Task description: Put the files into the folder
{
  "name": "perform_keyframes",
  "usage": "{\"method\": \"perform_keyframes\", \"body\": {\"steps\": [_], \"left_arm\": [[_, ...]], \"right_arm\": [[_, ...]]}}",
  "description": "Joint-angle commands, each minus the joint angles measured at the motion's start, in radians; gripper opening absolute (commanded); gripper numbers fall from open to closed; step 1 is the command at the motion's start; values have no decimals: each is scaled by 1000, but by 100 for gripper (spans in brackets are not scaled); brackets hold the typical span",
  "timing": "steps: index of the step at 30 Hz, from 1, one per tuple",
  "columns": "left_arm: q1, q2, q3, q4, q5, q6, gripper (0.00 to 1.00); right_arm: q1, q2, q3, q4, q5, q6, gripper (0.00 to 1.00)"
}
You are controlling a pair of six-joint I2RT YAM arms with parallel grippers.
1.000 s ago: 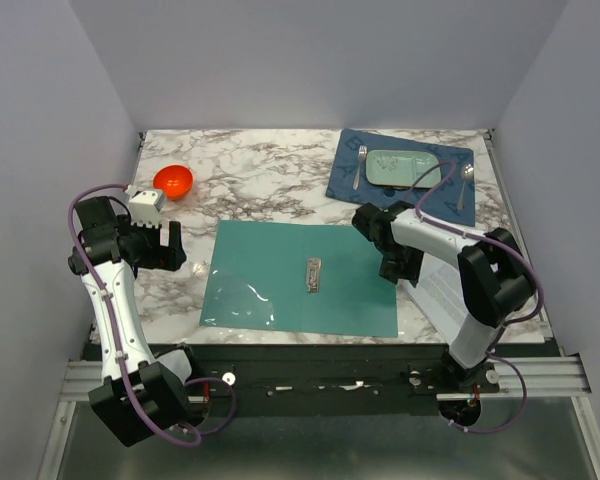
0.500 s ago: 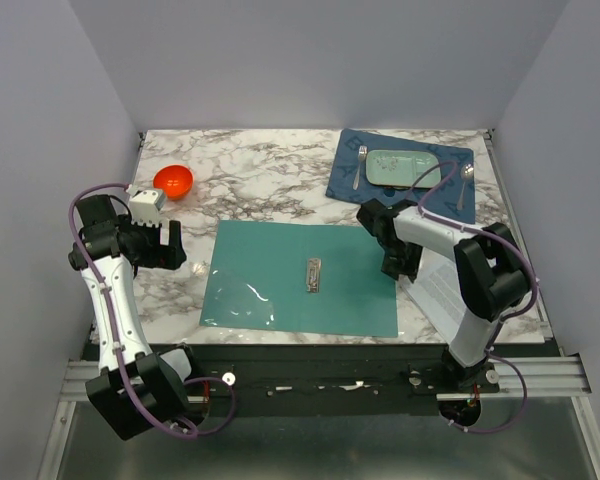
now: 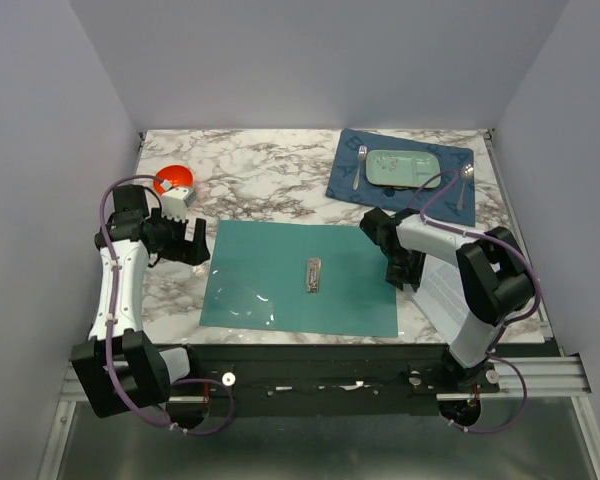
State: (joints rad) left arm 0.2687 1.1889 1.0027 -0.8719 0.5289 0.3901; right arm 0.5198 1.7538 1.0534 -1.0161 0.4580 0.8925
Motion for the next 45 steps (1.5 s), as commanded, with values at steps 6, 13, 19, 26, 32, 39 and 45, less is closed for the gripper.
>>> {"method": "perform_keyframes", "body": {"steps": [6,13,19,26,32,39,45], "left_arm": [[-75,-9,-30,76,-52,-43,99],[-75,-26,-50,82,-70,-31,99],[-77,-51,-64,85,-90,-16,99],[-77,-69,-90,94,-115,0,99],[-75,-74,-101,97,-125,3,99],[-77,-68,-101,105,-138,1,99],[-77,-71,-107,102,-145,3,99]], "right_arm": [[-4,24,20,31,-12,-7,48],[-6,44,49,22,8,-27,41],[-6,49,42,43,4,-43,22],[-6,35,34,59,-10,-75,1],[2,-25,34,85,-50,-112,1],[181,-79,117,70,-114,-107,1],[376,-48,192,80,-172,-61,1]]}}
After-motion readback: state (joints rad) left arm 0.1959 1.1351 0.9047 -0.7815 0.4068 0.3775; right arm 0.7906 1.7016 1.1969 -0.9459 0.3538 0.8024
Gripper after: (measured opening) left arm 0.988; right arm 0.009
